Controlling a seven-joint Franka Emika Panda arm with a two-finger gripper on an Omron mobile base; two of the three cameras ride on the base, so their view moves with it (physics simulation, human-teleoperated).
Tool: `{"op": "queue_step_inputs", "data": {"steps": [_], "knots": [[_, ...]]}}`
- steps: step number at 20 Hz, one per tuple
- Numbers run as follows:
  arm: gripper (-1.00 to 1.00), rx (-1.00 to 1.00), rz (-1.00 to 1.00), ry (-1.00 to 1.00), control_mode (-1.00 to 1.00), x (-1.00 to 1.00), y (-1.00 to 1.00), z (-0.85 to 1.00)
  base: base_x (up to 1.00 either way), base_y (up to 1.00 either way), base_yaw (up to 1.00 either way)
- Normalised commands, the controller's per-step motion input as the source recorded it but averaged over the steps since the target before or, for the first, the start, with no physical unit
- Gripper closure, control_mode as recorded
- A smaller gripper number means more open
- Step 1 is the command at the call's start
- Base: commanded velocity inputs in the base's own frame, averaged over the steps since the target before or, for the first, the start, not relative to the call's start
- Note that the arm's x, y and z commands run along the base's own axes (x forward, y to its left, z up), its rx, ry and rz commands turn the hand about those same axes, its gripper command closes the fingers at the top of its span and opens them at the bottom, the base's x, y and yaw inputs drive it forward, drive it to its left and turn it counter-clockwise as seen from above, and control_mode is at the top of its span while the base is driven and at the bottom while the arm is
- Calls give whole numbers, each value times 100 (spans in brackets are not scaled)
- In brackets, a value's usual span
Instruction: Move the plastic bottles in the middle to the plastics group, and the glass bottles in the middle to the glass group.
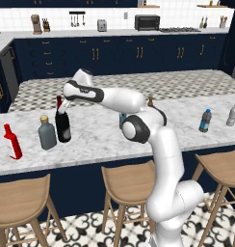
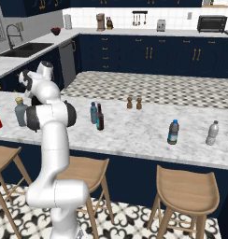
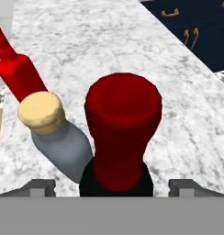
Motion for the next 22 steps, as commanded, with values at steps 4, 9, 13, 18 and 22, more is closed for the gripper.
{"op": "queue_step_inputs", "data": {"steps": [4, 9, 13, 18, 22], "knots": [[-100, 0, -1, 0, -100, -48, -7, 0, 0, 0, 0], [-100, 2, -7, 0, -100, -74, -28, 0, 0, 0, 0], [-100, 5, -20, 0, -100, -76, -60, -7, 0, 0, 0], [-100, 7, -24, 0, -100, -69, -73, -15, 0, 0, 0], [-100, 5, -23, 0, -100, -64, -74, -6, 0, 0, 0]]}}
